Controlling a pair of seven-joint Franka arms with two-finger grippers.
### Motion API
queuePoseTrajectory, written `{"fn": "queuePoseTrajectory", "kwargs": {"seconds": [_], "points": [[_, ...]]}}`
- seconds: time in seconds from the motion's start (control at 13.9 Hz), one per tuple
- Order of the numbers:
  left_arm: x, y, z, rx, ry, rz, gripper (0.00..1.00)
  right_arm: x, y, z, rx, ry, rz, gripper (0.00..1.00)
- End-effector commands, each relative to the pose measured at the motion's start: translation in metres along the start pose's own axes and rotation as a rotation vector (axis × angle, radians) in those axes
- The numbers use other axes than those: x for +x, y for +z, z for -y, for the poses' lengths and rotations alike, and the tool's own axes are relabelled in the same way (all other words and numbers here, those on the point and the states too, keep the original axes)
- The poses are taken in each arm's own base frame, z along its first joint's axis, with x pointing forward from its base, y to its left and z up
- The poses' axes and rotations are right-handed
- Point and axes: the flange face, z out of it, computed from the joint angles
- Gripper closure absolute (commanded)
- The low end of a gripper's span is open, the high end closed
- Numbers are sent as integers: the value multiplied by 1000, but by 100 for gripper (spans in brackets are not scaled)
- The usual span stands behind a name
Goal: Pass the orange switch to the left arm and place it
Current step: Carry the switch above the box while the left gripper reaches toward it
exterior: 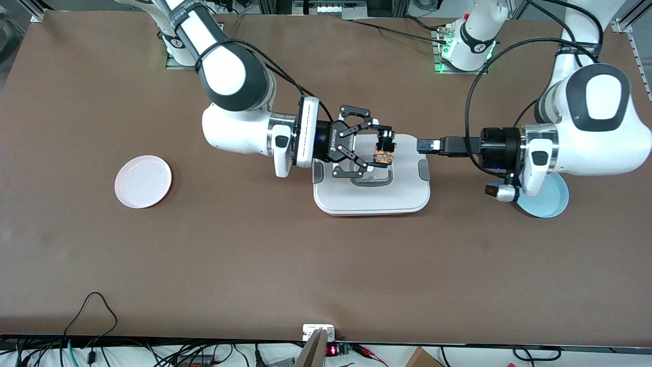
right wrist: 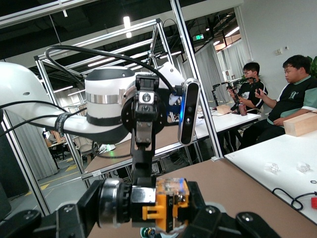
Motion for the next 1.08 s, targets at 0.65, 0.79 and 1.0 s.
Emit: {"fn": "queuePoseTrajectory", "kwargs": {"seconds": [0.65, 0.79, 1.0], "points": [[5, 40, 42, -221, 89, -23, 29, 0, 12, -3, -19, -6, -22, 100], [5, 41, 44, -220, 97, -21, 59, 0, 13, -2, -18, -6, -23, 100], [5, 42, 43, -220, 99, -20, 76, 2, 12, -3, -19, -7, -23, 100]]}}
